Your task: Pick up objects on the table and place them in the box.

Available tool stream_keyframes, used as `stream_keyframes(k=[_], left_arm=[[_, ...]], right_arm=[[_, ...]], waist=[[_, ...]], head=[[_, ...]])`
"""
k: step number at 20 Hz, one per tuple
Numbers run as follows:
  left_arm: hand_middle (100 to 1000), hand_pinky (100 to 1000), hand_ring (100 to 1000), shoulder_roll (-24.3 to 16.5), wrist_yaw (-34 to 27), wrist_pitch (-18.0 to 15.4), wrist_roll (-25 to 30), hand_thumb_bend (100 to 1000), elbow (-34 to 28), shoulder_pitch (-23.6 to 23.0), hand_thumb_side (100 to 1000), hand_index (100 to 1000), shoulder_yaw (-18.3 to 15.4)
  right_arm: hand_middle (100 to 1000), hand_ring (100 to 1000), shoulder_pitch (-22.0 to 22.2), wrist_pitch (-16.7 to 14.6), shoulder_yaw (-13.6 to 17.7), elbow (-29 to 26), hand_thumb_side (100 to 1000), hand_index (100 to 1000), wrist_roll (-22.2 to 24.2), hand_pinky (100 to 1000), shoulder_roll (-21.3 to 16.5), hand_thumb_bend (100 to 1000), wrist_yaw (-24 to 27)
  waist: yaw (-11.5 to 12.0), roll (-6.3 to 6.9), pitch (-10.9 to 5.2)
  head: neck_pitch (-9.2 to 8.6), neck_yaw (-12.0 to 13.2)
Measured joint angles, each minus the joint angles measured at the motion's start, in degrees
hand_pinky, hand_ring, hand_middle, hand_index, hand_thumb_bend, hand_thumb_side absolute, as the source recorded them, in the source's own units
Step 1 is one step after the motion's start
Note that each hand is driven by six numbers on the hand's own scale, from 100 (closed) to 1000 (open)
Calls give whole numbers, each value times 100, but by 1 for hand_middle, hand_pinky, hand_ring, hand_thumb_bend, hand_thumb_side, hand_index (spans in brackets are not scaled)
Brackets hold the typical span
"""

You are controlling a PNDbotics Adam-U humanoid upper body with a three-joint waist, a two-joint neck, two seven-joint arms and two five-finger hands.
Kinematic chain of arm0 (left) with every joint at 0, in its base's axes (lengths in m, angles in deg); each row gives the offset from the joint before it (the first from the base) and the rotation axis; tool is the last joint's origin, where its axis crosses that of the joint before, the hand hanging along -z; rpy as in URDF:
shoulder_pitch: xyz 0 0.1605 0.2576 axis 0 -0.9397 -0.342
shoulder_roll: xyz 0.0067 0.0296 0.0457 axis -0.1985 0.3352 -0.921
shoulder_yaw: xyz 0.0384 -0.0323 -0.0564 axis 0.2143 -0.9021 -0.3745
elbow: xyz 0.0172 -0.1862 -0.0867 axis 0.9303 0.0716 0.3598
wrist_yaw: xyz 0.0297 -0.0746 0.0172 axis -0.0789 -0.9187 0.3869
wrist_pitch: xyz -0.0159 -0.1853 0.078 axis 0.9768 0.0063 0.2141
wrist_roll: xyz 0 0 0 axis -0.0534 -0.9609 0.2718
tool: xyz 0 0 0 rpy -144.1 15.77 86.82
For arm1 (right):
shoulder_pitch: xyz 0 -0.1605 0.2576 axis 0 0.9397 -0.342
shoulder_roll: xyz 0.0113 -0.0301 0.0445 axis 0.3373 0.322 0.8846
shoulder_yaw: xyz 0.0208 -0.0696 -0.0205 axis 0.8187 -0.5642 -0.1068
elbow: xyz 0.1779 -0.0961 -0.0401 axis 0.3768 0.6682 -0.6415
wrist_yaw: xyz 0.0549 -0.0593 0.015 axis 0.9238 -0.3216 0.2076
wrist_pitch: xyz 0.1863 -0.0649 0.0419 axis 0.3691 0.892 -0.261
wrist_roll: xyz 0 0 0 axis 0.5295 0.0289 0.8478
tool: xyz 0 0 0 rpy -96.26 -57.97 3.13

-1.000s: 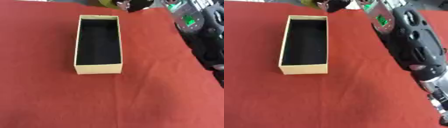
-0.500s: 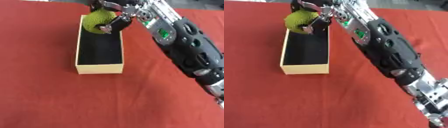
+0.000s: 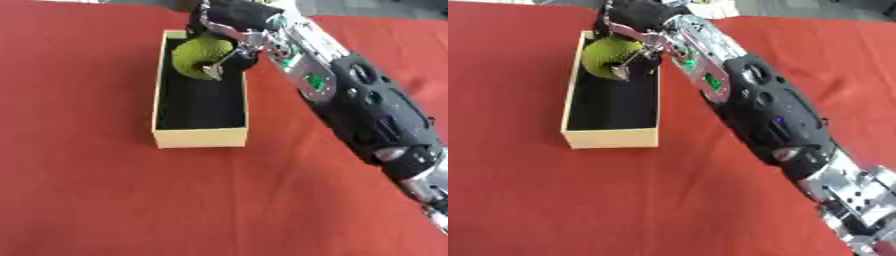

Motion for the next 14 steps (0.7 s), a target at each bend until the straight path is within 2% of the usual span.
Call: stream_keyframes(k=[1,3,5,7,14], left_arm=[[838,595,787,0,0,1,1,187,0,0,706,697,0],[838,595,787,0,0,2,2,187,0,1,706,697,0],[838,595,788,0,0,4,3,187,0,1,707,697,0],[839,595,788,0,0,7,7,188,0,1,707,697,0],[840,595,789,0,0,14,13,187,0,1,707,697,0]], right_arm=[[820,849,2,-72,-12,10,100,880,79,849,5,189,-34],[871,907,2,-244,-9,15,100,922,254,889,5,226,-96],[881,931,2,-393,25,9,237,931,403,909,4,260,-171],[881,932,3,-473,81,-17,306,934,480,913,-2,258,-251],[878,928,49,-497,202,-100,306,930,502,912,-52,260,-448]], waist=[[1,-1,0],[0,-4,0],[-2,-10,0],[-5,-14,0],[-16,-14,0]], head=[[0,0],[0,1],[0,3],[0,4],[0,10]])
